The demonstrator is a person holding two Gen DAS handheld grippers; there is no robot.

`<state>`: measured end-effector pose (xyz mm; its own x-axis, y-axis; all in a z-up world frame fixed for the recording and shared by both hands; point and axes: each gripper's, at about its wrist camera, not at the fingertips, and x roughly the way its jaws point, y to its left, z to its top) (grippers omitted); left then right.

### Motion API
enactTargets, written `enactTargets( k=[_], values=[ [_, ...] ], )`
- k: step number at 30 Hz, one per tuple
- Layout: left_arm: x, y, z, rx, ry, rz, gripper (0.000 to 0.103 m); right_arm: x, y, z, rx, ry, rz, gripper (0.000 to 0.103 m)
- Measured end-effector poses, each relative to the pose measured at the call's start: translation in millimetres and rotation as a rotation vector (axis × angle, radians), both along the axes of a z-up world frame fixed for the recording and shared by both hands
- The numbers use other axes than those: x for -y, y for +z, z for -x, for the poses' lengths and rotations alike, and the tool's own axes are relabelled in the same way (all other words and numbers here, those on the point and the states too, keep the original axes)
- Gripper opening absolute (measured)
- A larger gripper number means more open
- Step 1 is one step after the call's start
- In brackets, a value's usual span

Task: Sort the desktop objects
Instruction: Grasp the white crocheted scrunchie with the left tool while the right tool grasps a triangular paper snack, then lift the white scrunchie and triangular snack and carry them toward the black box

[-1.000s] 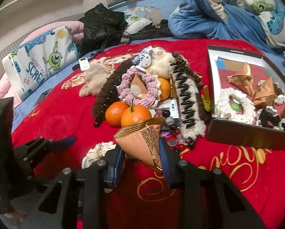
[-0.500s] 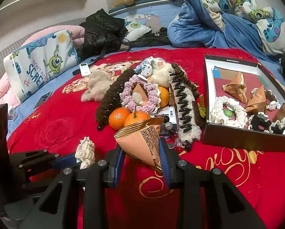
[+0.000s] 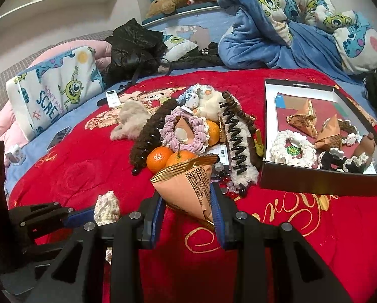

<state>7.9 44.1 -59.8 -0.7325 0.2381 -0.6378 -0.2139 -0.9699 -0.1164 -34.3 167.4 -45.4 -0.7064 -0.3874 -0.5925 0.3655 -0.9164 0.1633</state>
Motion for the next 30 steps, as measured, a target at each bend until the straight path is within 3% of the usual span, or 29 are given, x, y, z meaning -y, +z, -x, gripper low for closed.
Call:
enactTargets(
  k=[11,17,30],
  values=[
    [-1,11,-1,-0.018,0.078,-0.035,0.018,-8,3,-5,-0.013,-0.021,-0.002,0.032],
    [0,8,4,0.061,0.039,-0.121,0.018,-19,3,-13,-0.033,-0.044,-0.037,0.032],
    [-35,15,-10,0.030,-0.003,-0.095,0.018,-51,6,-34,-0.033,-0.088,-0.028,0.032]
  ],
)
